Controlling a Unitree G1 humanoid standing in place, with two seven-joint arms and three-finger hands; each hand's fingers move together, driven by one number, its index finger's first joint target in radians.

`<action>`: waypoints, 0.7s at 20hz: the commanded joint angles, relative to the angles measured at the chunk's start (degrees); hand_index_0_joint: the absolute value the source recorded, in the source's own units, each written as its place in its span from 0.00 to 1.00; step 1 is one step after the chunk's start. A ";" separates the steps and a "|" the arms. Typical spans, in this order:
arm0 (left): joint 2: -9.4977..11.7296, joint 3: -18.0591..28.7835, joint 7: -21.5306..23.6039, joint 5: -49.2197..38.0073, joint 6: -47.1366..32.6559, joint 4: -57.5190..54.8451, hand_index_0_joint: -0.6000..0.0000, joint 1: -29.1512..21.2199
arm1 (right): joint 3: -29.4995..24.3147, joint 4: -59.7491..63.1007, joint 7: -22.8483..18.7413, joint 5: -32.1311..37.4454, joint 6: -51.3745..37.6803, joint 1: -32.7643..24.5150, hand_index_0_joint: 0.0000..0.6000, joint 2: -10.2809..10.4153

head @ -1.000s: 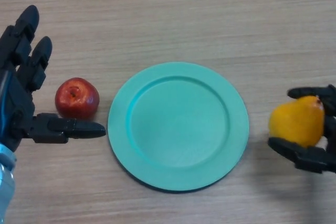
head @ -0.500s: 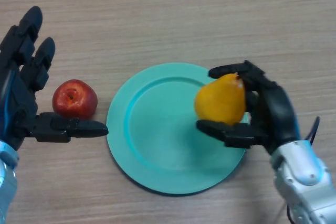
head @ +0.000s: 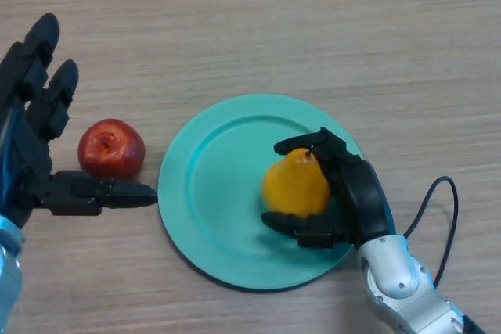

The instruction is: Pick up the yellow pear and place it on the plate

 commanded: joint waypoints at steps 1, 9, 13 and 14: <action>2.37 5.10 0.10 -1.26 -5.34 -4.51 1.00 -1.12 | -0.69 -0.80 0.32 -4.32 -3.98 -1.34 0.92 -0.40; 2.21 4.46 -0.44 0.00 -5.16 -5.00 1.00 -1.46 | -6.86 -21.77 9.80 -6.06 1.73 5.39 0.00 -0.40; 1.70 2.22 0.10 0.26 -5.38 -4.52 1.00 -2.69 | -12.41 -33.66 13.08 -5.30 7.93 7.47 0.00 -0.40; 1.68 1.93 0.07 0.20 -5.28 -4.52 1.00 -2.79 | -13.54 -35.47 13.73 -4.90 8.83 7.71 0.00 -0.40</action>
